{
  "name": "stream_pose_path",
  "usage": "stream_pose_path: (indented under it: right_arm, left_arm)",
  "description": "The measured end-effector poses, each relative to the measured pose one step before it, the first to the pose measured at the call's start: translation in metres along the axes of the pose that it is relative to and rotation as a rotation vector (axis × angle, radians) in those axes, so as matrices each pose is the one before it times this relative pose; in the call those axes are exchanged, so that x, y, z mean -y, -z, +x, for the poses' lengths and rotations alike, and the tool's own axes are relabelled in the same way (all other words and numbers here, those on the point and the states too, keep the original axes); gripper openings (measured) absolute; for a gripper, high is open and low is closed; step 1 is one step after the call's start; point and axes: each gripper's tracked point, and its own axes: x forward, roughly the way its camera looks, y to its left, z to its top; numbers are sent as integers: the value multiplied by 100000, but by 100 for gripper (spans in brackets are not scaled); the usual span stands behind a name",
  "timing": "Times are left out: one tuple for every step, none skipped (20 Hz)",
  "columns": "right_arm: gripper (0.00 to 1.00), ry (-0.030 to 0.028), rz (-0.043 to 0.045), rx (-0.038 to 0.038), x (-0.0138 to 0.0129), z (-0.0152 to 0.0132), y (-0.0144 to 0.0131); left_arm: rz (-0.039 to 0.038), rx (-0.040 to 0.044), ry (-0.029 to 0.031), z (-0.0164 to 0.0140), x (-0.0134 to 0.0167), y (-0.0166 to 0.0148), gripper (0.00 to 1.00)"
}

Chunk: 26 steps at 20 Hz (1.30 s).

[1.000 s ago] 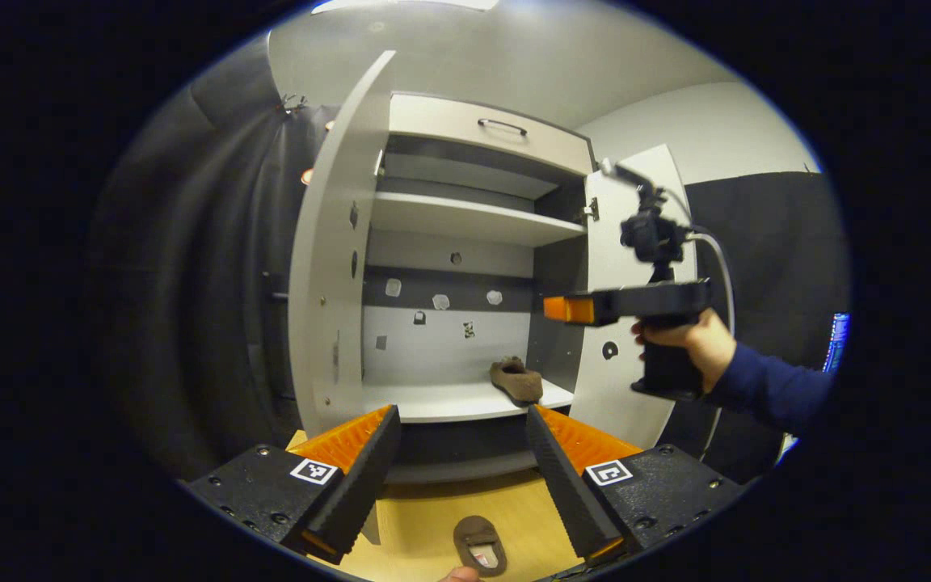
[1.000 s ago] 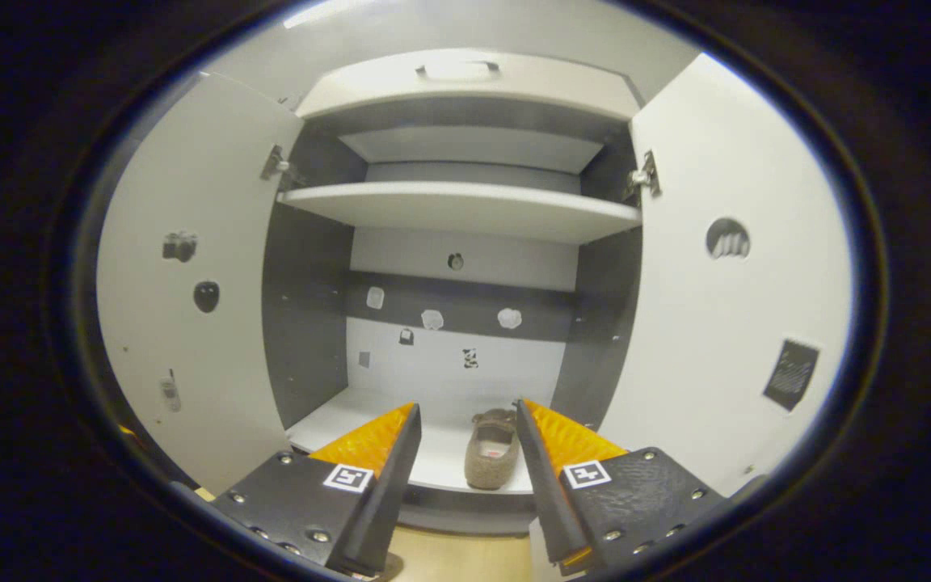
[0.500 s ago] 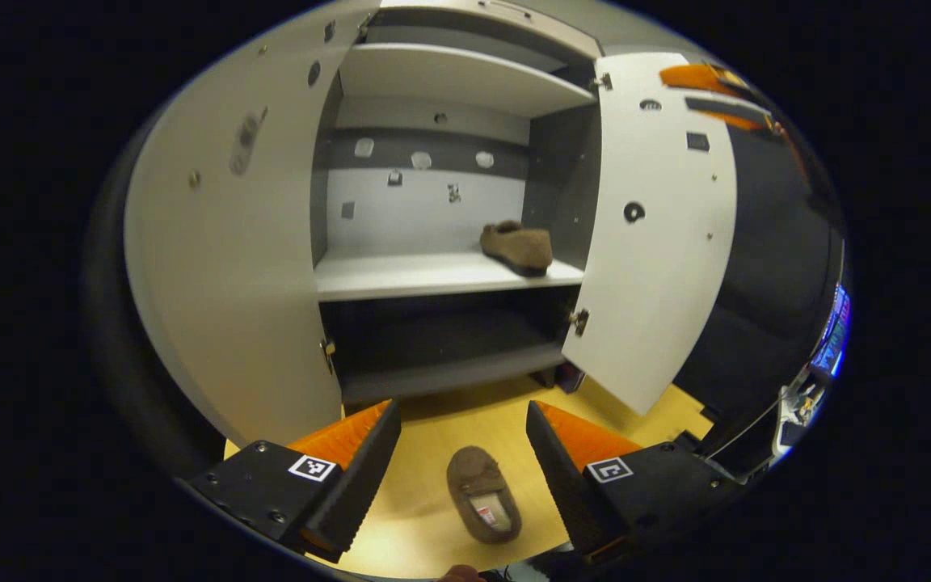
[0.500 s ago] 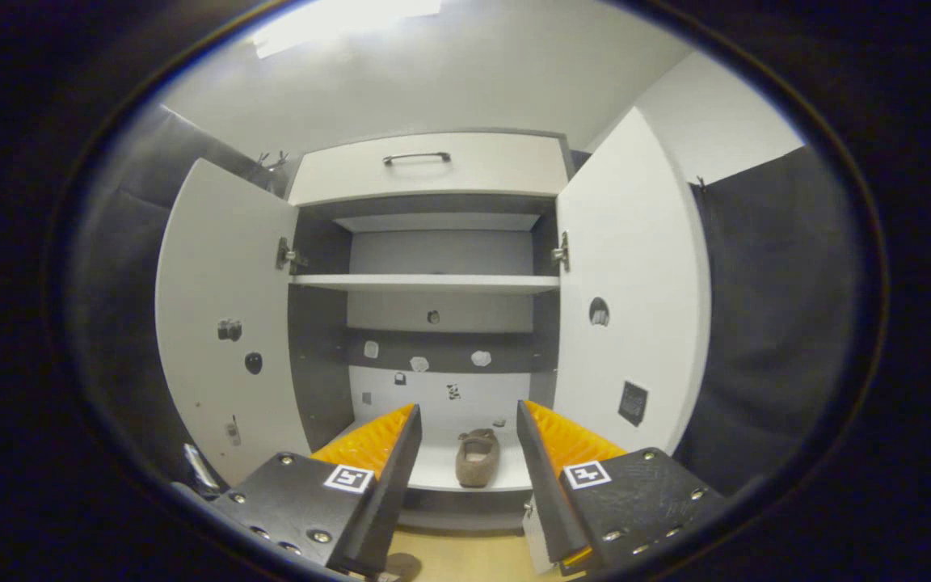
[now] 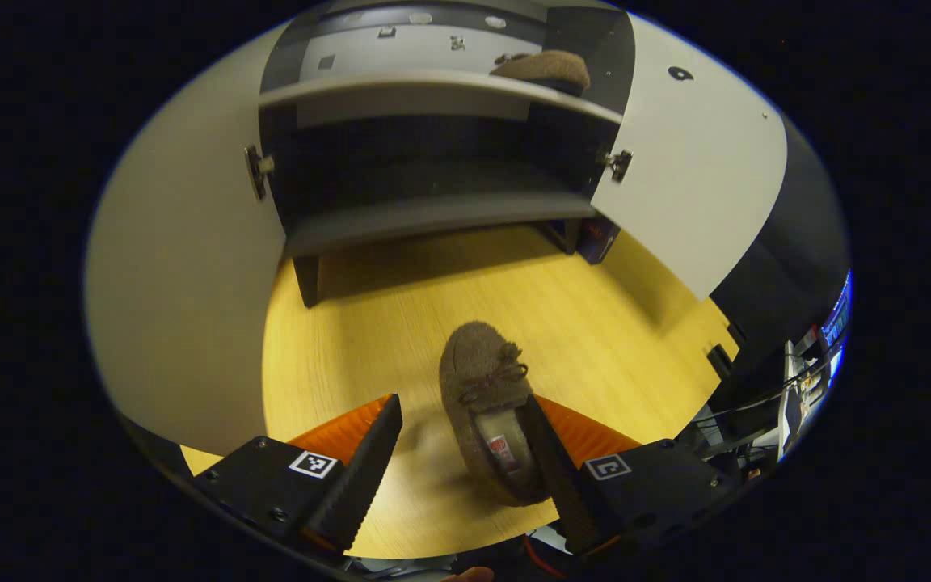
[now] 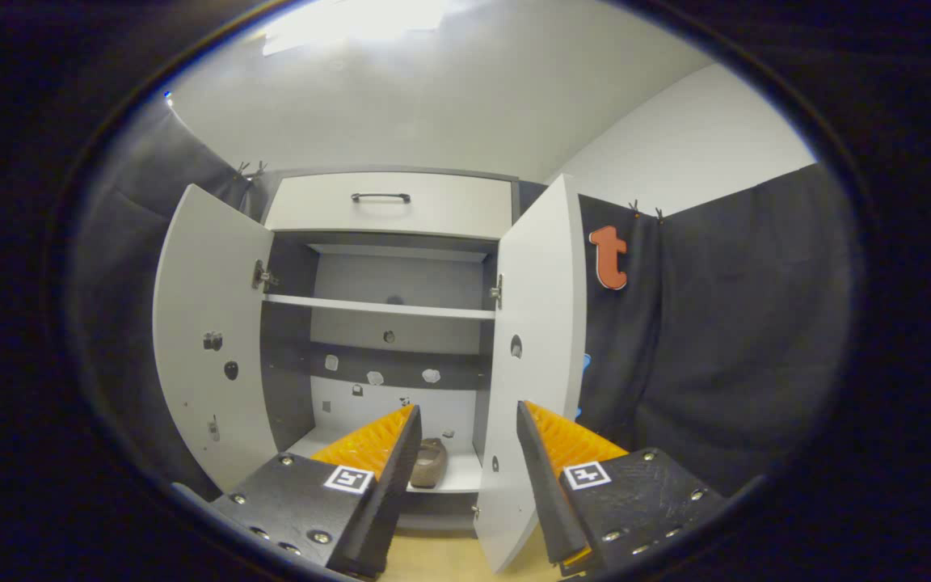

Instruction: Grab one shoe with the right hand and put it into the shoe cabinet, grab the other shoe with the left hand and put it into the shoe cabinet; then close the right door with the right hand and the left door with the left hand.

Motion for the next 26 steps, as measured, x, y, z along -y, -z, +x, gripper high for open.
stream_pose_path:
  right_arm:
    - [70,1090,-462,-269,593,-118,-12]
    - [70,1366,-924,-185,689,-265,30]
    - [68,1472,-963,-226,577,-46,83]
    - [70,1132,-786,-425,500,-132,65]
    - [70,1046,-697,-596,438,-144,114]
    - [71,824,-614,-636,377,-25,206]
    - [71,214,-508,-913,292,165,538]
    - [71,104,-601,-696,266,240,677]
    - [71,365,-1543,-568,209,-57,333]
    - [69,584,-1750,-224,319,-22,253]
    - [69,511,-1410,-34,198,-110,102]
    - [69,-29,-552,-66,32,-50,109]
    - [69,-91,159,-25,89,-85,78]
    - [69,-28,306,-84,79,92,184]
    - [69,-7,193,155,106,56,5]
    - [71,-5,50,300,121,192,45]
    - [71,-121,-109,229,126,53,-35]
    - [71,-163,-63,206,109,92,83]
    - [71,-267,-69,-2,101,90,25]
    - [71,-317,113,-118,5,130,223]
    - [71,-520,43,-201,31,87,152]
    - [71,-234,-179,-107,98,118,211]
    - [71,45,-388,-107,112,98,110]
    - [71,26,-372,94,67,-6,-12]
    - [71,3,-317,309,20,71,72]
    - [69,192,-389,336,156,76,35]
  left_arm:
    - [-1017,-3482,264,834,-213,758,94]
    - [-1098,-3429,854,848,-117,910,93]
    - [-1170,-3904,1227,1042,127,839,93]
    - [-1247,-4023,1025,878,84,1129,92]
    - [-1356,-2518,373,985,44,544,92]
    - [-1229,-1257,-134,687,-311,239,88]
    - [-851,-1278,-420,698,-173,237,88]
    - [-897,-2312,-655,453,-293,349,86]
    - [-1237,-1465,918,387,144,186,83]
    - [-1591,564,1432,173,285,-237,78]
    - [-814,1153,356,248,69,-293,77]
    - [-293,-747,789,221,55,161,70]
    - [-1870,-372,2492,-191,462,-24,67]
    - [-2376,321,-112,298,83,-27,55]
    - [-1959,-1762,-88,-84,106,65,48]
    - [-2093,-79,-13,93,-117,-4,46]
    - [-1660,-312,73,-40,-23,-24,46]
    - [-1583,-167,181,-70,-84,44,41]
    - [-1931,747,-344,69,-183,-271,38]
    - [-2847,393,-102,-14,-103,23,29]
    - [-2171,1129,-367,-165,-83,-176,27]
    - [-646,-20,-354,138,-109,-19,19]
    - [-239,1448,-875,-18,-132,39,17]
    - [1335,1709,-1281,-184,-171,-363,11]
    - [1613,569,-741,15,58,-60,7]
    - [720,867,-25,-185,101,-88,2]
